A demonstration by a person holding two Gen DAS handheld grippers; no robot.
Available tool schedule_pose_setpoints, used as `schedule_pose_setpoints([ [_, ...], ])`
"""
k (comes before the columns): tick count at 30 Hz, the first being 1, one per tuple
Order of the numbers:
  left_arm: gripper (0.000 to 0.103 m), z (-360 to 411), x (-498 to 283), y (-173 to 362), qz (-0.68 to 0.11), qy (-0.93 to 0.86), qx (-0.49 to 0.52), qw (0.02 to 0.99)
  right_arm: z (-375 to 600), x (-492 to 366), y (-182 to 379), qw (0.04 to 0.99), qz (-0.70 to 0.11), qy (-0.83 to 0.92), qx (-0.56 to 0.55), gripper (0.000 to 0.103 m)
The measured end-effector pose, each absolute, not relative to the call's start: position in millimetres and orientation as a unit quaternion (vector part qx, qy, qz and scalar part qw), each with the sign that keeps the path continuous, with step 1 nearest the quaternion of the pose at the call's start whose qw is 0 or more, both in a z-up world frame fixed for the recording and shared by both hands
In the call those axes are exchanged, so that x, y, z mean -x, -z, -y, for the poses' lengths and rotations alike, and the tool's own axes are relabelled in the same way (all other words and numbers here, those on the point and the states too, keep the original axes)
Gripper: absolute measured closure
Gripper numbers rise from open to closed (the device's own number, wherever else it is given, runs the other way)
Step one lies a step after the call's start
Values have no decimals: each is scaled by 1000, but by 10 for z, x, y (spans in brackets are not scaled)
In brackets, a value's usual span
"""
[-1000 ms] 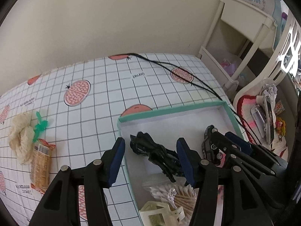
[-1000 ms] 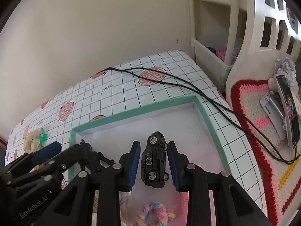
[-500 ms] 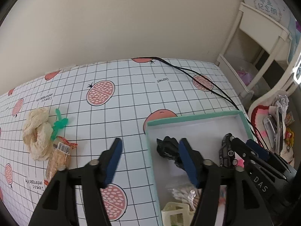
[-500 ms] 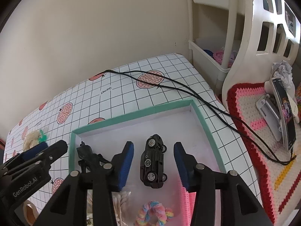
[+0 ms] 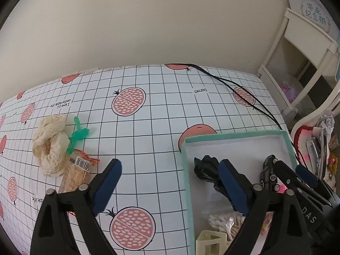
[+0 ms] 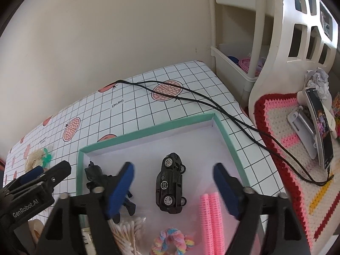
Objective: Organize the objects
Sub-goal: 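Open the right tool releasing the car while the left tool releases the spider in the tray, then move both open tools back toward the lace scrunchie and snack packet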
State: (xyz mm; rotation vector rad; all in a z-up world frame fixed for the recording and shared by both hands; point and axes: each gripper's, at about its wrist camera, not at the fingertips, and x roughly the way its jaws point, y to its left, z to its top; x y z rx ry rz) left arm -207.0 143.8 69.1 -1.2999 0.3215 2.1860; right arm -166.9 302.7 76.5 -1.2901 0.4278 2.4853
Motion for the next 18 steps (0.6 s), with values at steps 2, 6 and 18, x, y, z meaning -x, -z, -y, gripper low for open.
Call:
schedule_pose_setpoints([
  [2, 0, -1426, 2076, -699, -118, -820, 483, 284, -3030, 1667, -771, 154, -151, -867, 449, 16],
  [6, 0, -1409, 2089, -715, -112, -823, 480, 282, -3033, 1666, -773, 155, -150, -868, 447, 6],
  [18, 0, -1374, 2108, -726, -105, -825, 478, 284, -3073, 1646, -795, 161, -155, -870, 439, 0],
])
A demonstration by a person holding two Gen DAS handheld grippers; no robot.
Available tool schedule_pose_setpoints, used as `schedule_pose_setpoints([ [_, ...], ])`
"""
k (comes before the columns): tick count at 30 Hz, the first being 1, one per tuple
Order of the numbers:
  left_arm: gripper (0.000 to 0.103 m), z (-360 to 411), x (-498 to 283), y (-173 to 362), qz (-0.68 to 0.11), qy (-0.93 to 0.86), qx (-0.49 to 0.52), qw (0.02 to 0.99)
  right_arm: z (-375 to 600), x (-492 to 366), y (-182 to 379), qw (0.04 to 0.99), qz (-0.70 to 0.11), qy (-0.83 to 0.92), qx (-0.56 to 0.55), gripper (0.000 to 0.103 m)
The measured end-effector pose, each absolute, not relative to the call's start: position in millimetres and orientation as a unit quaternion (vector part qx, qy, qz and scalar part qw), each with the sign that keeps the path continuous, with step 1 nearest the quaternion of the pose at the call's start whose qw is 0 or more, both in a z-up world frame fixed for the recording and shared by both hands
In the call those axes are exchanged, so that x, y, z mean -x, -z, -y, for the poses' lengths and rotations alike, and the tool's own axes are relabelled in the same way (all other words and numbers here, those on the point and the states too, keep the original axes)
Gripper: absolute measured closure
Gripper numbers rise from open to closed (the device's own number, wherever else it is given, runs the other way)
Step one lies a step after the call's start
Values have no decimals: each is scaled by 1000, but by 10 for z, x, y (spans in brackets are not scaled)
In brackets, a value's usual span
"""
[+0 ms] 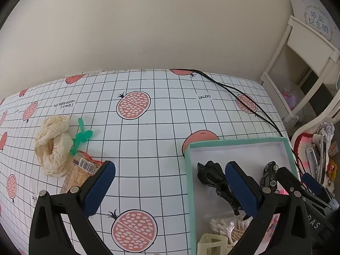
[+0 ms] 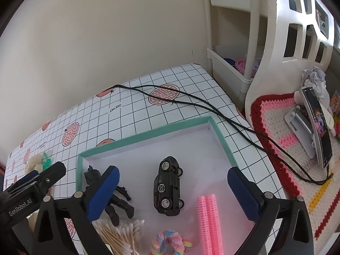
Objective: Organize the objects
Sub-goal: 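Move both open tools back toward the lace scrunchie and snack packet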
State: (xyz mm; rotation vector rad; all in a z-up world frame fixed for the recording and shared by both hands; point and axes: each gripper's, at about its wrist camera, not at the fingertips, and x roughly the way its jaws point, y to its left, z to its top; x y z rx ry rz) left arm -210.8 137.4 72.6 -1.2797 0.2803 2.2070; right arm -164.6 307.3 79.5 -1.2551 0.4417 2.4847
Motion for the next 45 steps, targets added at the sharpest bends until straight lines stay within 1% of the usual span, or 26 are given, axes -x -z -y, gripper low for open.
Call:
schedule_pose_setpoints([
  [11, 0, -1353, 2120, -762, -101, -824, 477, 290, -3073, 1631, -855, 165, -156, -872, 434, 0],
  [17, 0, -1238, 2162, -991, -90, -832, 460, 297, -2990, 1620, -1102, 168, -146, -883, 413, 0],
  [23, 0, -896, 2339, -1321, -65, -854, 428, 288, -2724, 1644, -1400, 148, -124, -903, 384, 0],
  [29, 0, -304, 2635, -1498, -39, -882, 411, 227, -2337, 1725, -1541, 116, -103, -913, 377, 0],
  [33, 0, 103, 2846, -1491, -16, -888, 418, 192, -1976, 1788, -1506, 81, -88, -915, 385, 0],
  [36, 0, 341, 2980, -1390, -8, -883, 435, 173, -1674, 1858, -1412, 55, -75, -912, 400, 0],
  [45, 0, 616, 3203, -1058, 4, -867, 470, 163, -921, 2000, -1035, 1, -58, -894, 445, 0],
])
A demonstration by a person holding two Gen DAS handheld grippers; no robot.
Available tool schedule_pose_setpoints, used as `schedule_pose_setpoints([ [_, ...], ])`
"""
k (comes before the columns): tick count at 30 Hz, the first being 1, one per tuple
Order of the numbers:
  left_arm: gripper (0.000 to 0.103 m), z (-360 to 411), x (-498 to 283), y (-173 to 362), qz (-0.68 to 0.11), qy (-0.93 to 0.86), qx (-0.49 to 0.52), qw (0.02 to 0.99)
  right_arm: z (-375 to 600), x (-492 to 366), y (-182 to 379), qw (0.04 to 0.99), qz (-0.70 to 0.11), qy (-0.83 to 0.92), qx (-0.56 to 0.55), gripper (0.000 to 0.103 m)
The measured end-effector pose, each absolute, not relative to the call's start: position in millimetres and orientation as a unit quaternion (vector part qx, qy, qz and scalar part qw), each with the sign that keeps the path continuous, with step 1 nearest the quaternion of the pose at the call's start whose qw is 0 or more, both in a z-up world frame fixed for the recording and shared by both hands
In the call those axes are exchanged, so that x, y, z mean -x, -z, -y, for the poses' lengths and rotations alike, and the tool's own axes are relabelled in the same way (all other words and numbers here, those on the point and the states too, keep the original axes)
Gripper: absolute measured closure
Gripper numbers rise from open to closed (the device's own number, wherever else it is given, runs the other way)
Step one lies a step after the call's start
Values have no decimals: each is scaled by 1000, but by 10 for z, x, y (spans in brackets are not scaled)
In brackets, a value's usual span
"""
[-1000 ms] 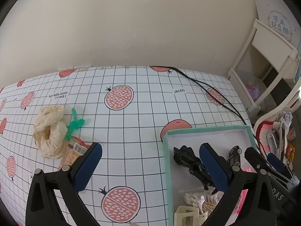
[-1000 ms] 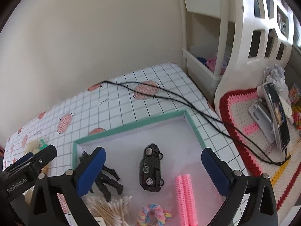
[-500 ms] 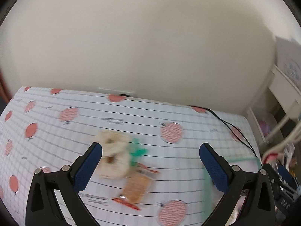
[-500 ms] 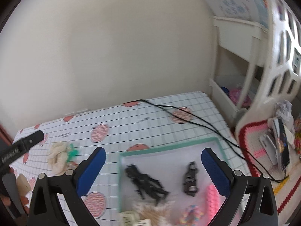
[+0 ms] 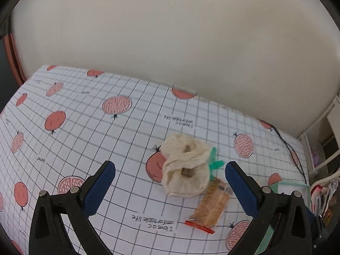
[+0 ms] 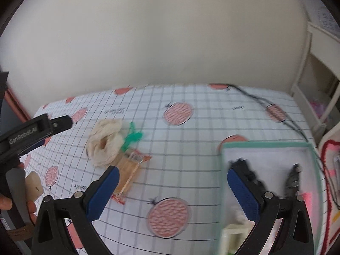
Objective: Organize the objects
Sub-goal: 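Move both open tools back toward the lace scrunchie and snack packet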
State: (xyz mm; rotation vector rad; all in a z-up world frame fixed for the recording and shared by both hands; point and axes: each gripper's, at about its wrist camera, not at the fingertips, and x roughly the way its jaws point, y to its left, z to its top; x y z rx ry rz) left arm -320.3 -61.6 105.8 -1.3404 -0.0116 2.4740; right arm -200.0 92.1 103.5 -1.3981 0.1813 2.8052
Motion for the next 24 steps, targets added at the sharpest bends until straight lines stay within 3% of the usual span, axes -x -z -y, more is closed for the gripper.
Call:
schedule_pose_setpoints([
  [24, 0, 707, 3404, -524, 6, -847, 501, 176, -410, 2542, -251, 16, -69, -854, 516, 0],
])
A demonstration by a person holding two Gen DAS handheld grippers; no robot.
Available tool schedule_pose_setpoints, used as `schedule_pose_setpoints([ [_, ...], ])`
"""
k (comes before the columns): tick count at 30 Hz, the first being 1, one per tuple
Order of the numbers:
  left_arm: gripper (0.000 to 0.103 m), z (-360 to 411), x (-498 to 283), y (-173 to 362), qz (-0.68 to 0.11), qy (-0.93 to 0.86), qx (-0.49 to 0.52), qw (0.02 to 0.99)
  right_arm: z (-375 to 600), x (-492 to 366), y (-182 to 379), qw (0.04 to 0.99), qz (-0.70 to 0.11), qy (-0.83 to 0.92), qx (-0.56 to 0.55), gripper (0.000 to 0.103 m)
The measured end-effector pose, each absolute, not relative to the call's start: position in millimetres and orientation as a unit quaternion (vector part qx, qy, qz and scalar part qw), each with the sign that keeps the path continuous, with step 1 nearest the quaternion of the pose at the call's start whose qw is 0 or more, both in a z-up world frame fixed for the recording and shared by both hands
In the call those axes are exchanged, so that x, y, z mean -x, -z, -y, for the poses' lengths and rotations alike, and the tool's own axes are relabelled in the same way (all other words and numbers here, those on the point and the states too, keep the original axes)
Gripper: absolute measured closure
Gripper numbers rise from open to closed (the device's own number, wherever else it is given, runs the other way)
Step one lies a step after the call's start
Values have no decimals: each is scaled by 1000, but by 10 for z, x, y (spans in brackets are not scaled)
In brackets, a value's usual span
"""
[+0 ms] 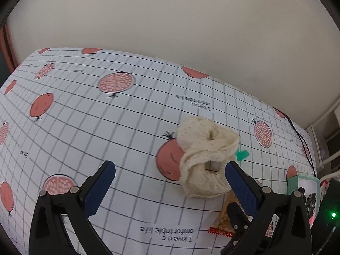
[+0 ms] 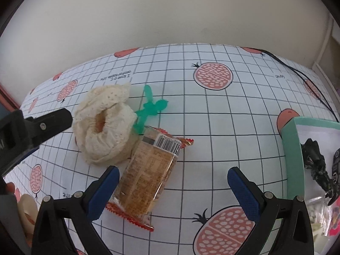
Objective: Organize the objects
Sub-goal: 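Grasp the snack bar packet with the right tool while the left tool grasps the lace scrunchie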
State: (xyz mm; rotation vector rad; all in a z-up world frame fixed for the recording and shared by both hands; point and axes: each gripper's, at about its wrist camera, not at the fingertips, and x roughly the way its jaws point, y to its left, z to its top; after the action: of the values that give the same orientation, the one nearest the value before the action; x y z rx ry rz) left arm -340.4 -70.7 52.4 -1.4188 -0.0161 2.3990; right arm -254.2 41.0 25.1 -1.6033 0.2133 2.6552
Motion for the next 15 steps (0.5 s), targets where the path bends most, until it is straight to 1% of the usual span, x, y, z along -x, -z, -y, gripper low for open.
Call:
schedule_pose_setpoints([
  [12, 0, 422, 3515, -364, -9, -833, 514, 207, -598, 2545, -220, 39, -72, -858, 507, 1],
  [13, 0, 387, 3525, -364, -10, -831, 514, 211, -596, 2556, -226, 39, -73, -859, 505, 1],
  [15, 0, 323, 3538, -356, -14, -830, 514, 217, -614, 2573, -241, 39, -74, -863, 499, 6],
])
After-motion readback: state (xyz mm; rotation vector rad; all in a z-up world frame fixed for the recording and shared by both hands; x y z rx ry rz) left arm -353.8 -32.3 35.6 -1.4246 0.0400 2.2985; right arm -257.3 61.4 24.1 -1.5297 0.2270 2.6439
